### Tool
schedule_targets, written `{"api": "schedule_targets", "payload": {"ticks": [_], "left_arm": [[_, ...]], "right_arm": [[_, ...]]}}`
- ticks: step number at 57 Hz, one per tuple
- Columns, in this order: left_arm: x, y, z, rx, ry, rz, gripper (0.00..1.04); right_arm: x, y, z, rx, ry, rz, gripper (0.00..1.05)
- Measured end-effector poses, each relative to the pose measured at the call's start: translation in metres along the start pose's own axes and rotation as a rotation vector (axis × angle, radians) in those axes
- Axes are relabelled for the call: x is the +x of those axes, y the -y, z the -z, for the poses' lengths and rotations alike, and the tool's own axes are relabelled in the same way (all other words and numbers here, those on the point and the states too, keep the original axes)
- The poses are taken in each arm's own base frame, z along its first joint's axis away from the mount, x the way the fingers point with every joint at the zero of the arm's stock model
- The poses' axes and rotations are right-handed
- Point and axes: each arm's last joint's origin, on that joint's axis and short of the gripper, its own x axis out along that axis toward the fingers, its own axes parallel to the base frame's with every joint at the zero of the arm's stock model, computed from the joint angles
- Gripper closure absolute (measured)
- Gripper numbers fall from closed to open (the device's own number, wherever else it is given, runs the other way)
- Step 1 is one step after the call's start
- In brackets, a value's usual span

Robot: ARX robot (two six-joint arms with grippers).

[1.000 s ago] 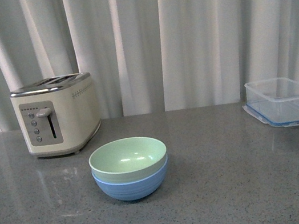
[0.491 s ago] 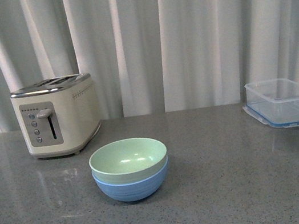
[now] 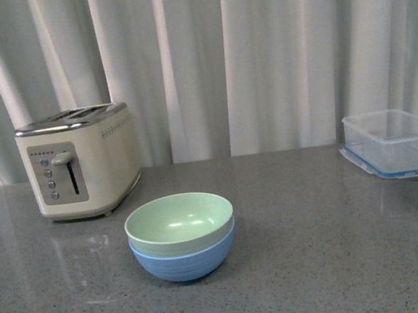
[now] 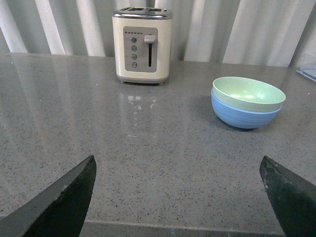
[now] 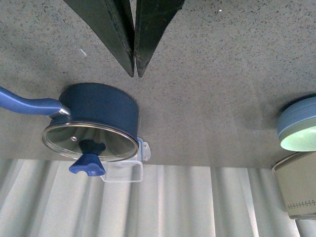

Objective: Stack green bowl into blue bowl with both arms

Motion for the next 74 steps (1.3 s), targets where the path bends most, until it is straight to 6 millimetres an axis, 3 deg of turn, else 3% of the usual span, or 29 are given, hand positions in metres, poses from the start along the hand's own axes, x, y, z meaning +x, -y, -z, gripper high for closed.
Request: {"api": "schedule_targets", "payload": {"ticks": [37,46,62,74], "left_arm": [[0.0,0.0,0.0,0.0,0.0,0.0,0.07],[0.0,0.0,0.0,0.0,0.0,0.0,0.07],[0.0,0.0,0.0,0.0,0.0,0.0,0.07],[0.0,0.0,0.0,0.0,0.0,0.0,0.07]], "right_arm": [[-0.016,0.0,0.003,0.0,-0.006,-0.003,1.04],[-0.016,0.0,0.003,0.0,-0.006,-0.003,0.78],[-0.016,0.0,0.003,0.0,-0.006,-0.002,0.09],[-0.016,0.0,0.003,0.003,-0.006,-0.002,0.1]]}}
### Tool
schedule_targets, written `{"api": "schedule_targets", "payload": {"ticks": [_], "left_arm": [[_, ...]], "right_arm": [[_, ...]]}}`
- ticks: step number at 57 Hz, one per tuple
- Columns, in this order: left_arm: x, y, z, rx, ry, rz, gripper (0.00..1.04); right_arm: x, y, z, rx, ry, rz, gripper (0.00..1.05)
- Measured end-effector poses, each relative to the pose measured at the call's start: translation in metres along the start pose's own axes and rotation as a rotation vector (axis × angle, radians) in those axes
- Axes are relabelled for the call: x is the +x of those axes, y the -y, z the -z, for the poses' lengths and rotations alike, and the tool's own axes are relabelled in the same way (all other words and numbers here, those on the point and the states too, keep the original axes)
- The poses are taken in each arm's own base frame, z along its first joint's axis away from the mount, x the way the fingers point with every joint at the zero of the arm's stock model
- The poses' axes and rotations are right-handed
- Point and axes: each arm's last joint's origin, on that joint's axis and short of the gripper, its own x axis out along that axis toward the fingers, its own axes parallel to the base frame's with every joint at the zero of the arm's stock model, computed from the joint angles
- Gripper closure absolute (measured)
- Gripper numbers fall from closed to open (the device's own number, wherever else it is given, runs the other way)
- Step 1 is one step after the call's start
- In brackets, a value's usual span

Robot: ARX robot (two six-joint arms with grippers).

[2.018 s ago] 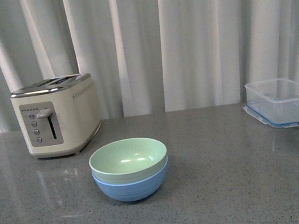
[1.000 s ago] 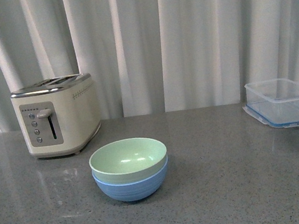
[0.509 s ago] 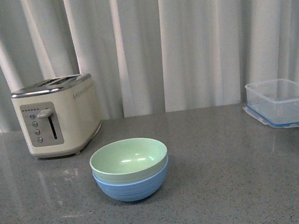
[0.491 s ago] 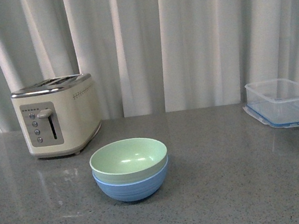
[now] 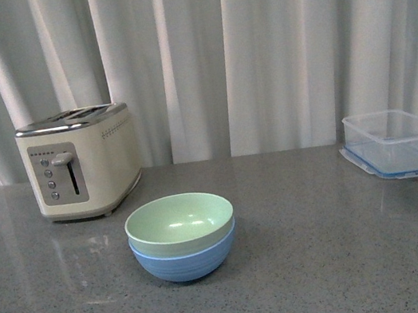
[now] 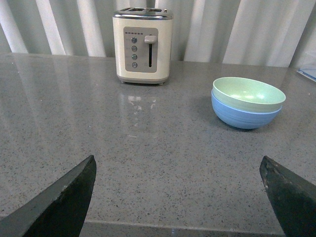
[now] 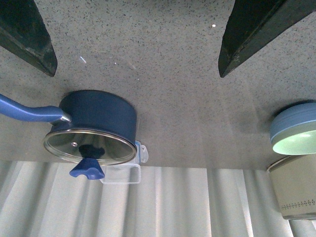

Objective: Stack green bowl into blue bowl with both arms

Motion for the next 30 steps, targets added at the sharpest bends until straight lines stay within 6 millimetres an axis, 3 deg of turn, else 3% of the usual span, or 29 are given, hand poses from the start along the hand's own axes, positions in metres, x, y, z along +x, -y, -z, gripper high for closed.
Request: {"api": "schedule_targets", "payload": {"ticks": [30], "left_arm": [[0.0,0.0,0.0,0.0,0.0,0.0,0.07]], "right_arm": [[0.0,0.0,0.0,0.0,0.0,0.0,0.1]]}}
